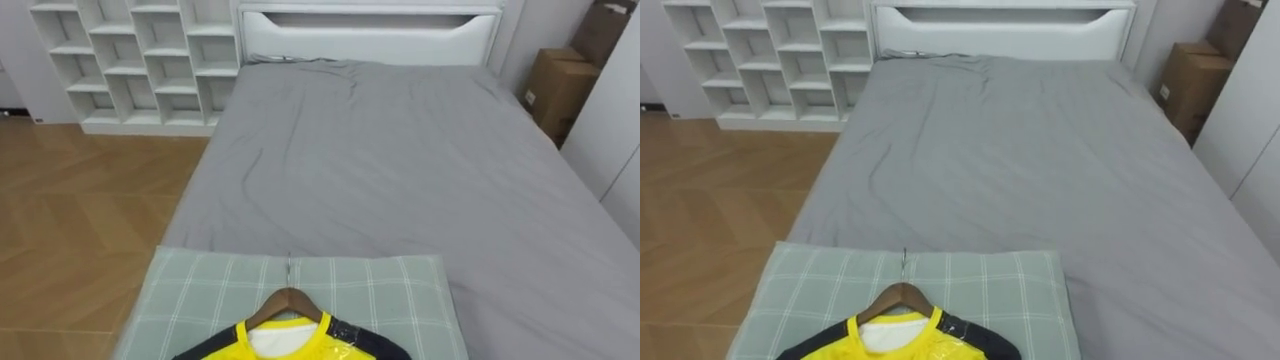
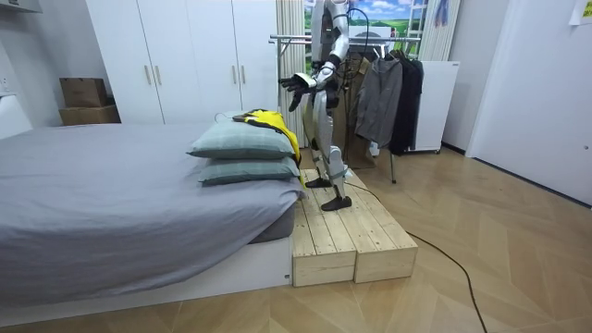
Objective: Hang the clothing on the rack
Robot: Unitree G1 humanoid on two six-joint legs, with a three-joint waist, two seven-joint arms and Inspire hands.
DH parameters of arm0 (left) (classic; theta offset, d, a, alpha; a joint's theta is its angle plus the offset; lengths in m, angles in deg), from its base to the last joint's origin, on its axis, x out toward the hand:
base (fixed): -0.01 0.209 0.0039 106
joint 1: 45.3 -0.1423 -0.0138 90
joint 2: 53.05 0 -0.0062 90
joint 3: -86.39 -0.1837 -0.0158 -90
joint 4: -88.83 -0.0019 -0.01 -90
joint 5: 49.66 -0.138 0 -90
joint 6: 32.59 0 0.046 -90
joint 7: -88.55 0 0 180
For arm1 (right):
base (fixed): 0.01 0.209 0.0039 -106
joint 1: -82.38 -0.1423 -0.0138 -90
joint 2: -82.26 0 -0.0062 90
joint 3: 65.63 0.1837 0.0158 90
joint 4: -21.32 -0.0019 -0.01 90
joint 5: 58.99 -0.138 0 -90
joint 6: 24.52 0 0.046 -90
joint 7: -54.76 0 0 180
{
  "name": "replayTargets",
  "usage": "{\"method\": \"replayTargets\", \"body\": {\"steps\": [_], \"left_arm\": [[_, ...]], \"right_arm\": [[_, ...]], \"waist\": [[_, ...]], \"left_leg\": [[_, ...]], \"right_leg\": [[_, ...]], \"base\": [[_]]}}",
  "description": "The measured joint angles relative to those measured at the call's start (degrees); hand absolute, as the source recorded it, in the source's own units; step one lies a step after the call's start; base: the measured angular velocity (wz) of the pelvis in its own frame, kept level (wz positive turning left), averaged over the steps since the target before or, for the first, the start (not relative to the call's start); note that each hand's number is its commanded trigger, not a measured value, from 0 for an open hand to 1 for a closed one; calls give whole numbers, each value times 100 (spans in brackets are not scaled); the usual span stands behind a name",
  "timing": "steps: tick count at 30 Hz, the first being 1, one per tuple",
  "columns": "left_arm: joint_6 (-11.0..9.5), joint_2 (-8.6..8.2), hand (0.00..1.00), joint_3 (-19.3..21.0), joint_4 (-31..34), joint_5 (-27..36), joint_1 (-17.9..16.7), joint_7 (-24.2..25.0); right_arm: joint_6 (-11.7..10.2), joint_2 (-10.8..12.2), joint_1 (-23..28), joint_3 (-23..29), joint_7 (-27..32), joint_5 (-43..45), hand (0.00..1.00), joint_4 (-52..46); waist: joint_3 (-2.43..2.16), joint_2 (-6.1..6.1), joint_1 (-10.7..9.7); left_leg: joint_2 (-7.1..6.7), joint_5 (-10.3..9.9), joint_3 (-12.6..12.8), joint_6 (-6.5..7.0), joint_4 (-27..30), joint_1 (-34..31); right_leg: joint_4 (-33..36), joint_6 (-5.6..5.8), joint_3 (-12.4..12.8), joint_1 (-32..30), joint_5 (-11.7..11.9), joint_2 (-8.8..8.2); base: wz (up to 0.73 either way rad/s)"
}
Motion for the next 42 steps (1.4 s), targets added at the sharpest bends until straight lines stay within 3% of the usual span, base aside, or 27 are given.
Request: {"method": "replayTargets", "body": {"steps": [9,16,23,31,42], "left_arm": [[243,24,0,-108,358,-1155,234,-120],[444,24,0,-190,359,-1161,432,-203],[474,24,0,-244,359,-1205,476,-173],[600,27,0,-234,499,-1839,782,-45],[693,118,0,-457,498,-1992,906,-9]], "right_arm": [[14,9,-50,-127,-37,257,0,-29],[144,17,-57,-128,-77,228,0,-23],[147,17,-66,-127,-226,169,0,17],[127,20,-50,-125,-214,-133,0,46],[138,36,-46,-126,-155,-152,0,208]], "waist": [[-35,44,-176],[-48,67,-292],[-42,71,-353],[-11,68,-472],[10,30,-720]], "left_leg": [[-4,0,-29,0,-19,-50],[-4,0,0,0,-12,-32],[-3,0,27,0,-1,-19],[-4,0,26,0,-25,-27],[-5,0,58,0,-50,-6]], "right_leg": [[-11,1,-50,-42,0,0],[-6,0,-19,-46,0,-2],[-9,0,2,-45,0,-2],[-17,1,3,-47,0,-4],[-17,1,41,-53,0,-4]], "base": [[1],[-2],[-2],[0],[0]]}}
